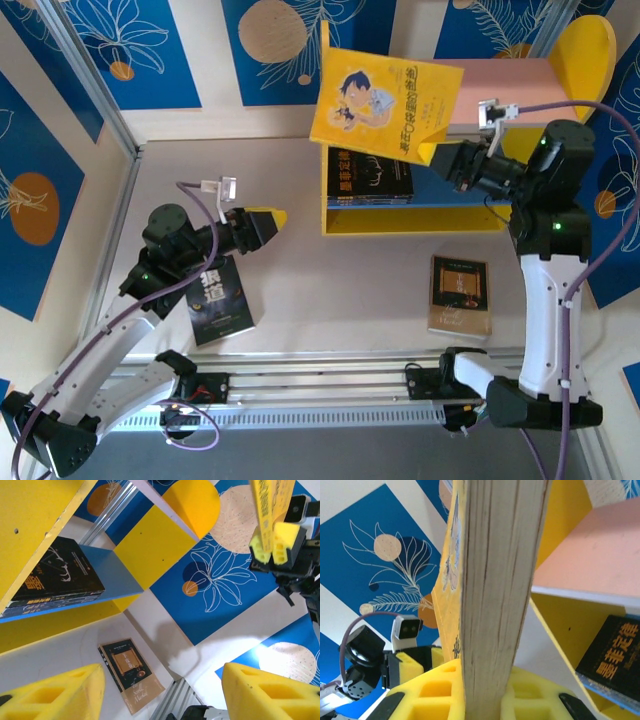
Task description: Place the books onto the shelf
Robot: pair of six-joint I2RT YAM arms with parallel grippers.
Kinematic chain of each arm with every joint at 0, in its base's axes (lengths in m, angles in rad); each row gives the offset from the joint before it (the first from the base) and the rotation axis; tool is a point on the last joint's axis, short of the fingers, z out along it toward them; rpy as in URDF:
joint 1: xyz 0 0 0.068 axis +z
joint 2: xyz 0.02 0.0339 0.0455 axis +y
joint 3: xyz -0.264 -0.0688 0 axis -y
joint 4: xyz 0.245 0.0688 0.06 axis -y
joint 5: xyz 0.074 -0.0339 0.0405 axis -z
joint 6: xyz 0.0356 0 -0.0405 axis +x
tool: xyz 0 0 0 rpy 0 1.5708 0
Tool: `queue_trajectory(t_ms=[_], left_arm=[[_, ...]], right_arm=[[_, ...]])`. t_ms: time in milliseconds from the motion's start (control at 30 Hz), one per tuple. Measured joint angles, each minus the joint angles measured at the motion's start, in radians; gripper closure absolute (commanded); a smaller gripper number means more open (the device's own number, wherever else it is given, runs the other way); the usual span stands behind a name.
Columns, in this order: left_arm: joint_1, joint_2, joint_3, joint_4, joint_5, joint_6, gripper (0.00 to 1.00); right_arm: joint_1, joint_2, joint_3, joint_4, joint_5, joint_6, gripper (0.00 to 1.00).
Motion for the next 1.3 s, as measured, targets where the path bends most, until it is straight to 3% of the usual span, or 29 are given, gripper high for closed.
queue_trajectory(t_ms=[400,1000,1300], left_arm=[[0.000,-0.045,-0.002,-0.072,-0.015,0.039,0.35],[0.000,-0.064,-0.002,-0.110,-0.028,0.053,0.35],[0.000,-0.065,-0.002,-0.110,-0.029,0.053,0.35]], right_arm=[[-0.123,0.120,0.071,-0.036,-0.116,-0.006,0.92],[-0.100,0.291,0.108,-0.093,-0.114,-0.037,0.88],[-0.071,0.369,0.185,-0.179,-0.058,-0.075,0.81]])
